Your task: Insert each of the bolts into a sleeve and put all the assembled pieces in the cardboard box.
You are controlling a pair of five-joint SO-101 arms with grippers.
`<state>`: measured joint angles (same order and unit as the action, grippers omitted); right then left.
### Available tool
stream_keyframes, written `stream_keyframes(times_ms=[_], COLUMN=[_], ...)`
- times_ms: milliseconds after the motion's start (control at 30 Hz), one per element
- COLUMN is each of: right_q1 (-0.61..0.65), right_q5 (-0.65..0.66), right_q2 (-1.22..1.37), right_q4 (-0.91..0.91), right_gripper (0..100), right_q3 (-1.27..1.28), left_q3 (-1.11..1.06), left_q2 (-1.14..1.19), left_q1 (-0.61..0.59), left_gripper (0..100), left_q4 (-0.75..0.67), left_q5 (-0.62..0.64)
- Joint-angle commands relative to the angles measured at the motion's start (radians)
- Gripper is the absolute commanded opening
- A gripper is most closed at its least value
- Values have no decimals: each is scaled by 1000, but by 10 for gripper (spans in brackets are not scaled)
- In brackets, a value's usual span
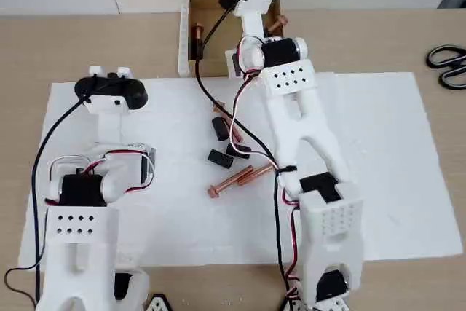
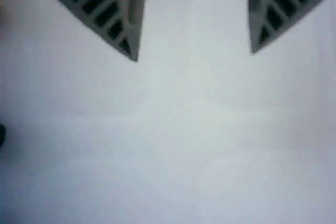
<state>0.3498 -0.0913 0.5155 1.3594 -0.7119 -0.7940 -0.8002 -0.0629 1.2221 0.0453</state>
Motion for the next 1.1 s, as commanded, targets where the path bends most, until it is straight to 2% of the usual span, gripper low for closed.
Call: stream_keyframes(times_ms=[0,100,433,700,1067], right_q1=[42,71,117,216,220], right_q5=[6,11,5,11,12], right_q2=[-107,-116,13,91,211], right_q4=[203,289,226,191,134], right_gripper=[184,184,187,184,183], right_q3=[-63,-63,-61,-63,-66], left_q3=[4,4,-90,-93,-93], left_q2=[-11,-11,-15,-15,-15], left_q1=[-6,-8,-8,-8,-8], left_gripper=[134,134,134,134,134], left_q4=[-17,-17,-23,-23,-23], left_q5=[-2,-3,-5,-3,-3])
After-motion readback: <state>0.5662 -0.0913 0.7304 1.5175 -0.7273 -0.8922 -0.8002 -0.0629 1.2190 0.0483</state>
